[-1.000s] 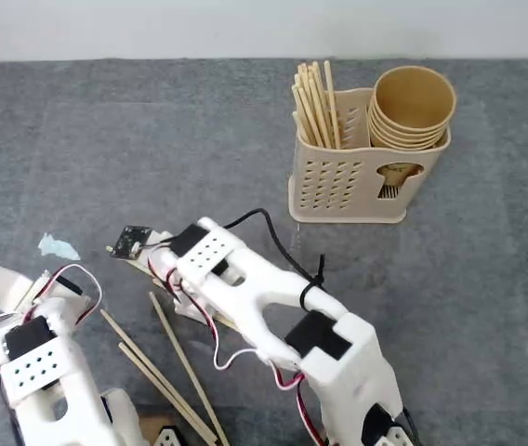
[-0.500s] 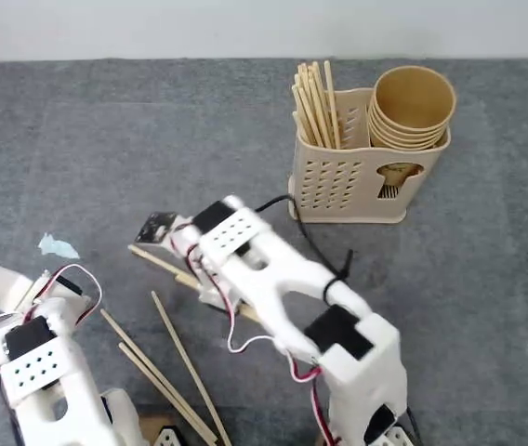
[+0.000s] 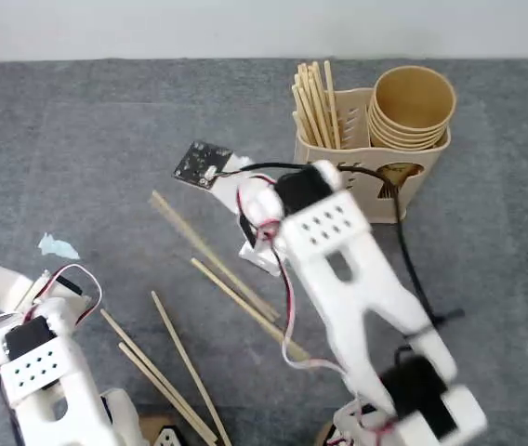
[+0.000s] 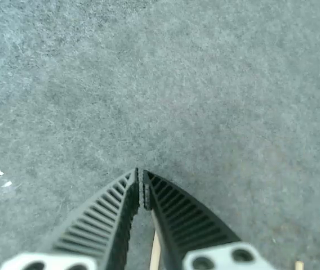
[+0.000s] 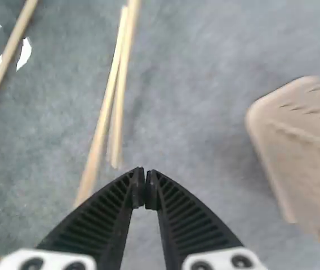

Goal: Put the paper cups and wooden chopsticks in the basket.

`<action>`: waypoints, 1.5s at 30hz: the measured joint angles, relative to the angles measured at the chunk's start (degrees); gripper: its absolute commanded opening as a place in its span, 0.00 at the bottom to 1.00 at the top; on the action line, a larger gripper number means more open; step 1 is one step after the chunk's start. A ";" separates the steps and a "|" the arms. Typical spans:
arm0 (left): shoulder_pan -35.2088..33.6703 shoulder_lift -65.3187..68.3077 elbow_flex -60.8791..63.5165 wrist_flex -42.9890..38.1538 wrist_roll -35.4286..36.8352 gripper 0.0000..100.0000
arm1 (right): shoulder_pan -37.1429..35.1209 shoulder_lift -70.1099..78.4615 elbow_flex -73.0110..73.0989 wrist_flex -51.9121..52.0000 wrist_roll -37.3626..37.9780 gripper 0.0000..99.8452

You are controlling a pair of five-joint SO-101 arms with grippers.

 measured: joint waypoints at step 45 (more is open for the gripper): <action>0.00 0.00 0.00 0.00 0.00 0.01 | -14.59 28.66 12.66 -24.09 -13.01 0.20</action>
